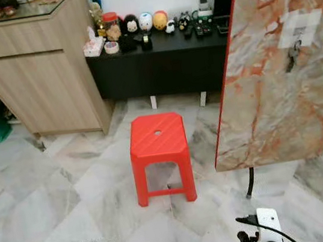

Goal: Hang keys on a hook

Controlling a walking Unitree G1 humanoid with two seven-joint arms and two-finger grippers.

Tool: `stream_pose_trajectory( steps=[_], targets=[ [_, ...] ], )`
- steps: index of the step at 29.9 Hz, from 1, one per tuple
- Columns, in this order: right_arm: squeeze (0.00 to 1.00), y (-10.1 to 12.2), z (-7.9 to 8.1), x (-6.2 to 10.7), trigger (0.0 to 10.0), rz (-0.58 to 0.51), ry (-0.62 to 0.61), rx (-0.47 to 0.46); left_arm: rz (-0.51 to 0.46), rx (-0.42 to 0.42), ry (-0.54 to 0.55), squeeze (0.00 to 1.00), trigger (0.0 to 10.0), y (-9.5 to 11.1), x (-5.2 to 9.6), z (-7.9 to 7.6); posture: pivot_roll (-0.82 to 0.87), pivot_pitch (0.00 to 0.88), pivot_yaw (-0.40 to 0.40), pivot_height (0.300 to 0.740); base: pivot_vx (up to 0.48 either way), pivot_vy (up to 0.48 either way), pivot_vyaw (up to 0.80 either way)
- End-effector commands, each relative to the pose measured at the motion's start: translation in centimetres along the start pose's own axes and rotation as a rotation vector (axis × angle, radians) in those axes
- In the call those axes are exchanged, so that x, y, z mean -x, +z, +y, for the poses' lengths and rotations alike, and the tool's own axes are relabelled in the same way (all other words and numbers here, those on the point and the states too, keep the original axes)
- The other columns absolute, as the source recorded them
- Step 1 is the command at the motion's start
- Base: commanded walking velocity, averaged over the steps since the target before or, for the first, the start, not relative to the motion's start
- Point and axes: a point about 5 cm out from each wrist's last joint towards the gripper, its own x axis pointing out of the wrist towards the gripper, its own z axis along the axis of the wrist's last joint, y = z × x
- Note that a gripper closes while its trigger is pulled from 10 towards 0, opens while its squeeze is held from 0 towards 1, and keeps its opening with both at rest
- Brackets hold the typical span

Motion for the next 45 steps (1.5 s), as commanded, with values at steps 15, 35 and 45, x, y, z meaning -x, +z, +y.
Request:
stream_pose_trajectory(
  steps=[15,35,45],
  targets=[
    [0.00,0.2,0.3,0.0,10.0,-0.012,0.007,-0.010,-0.157,-0.083,-0.015,0.00,10.0,5.4,-1.4,0.3,0.04,0.011,-0.008,0.723,0.000,-0.056,-0.79],
    [0.00,3.7,1.3,-0.3,10.0,-0.145,0.062,0.043,-0.252,-0.098,-0.003,0.00,10.0,7.7,-1.3,1.0,0.04,0.013,-0.008,0.723,0.000,0.000,-0.35],
    [0.00,10.0,2.3,0.2,10.0,-0.369,0.174,0.134,-0.388,-0.153,-0.030,0.00,10.0,11.2,-1.0,1.7,0.04,0.008,-0.011,0.723,0.000,0.000,0.00]
  ],
)
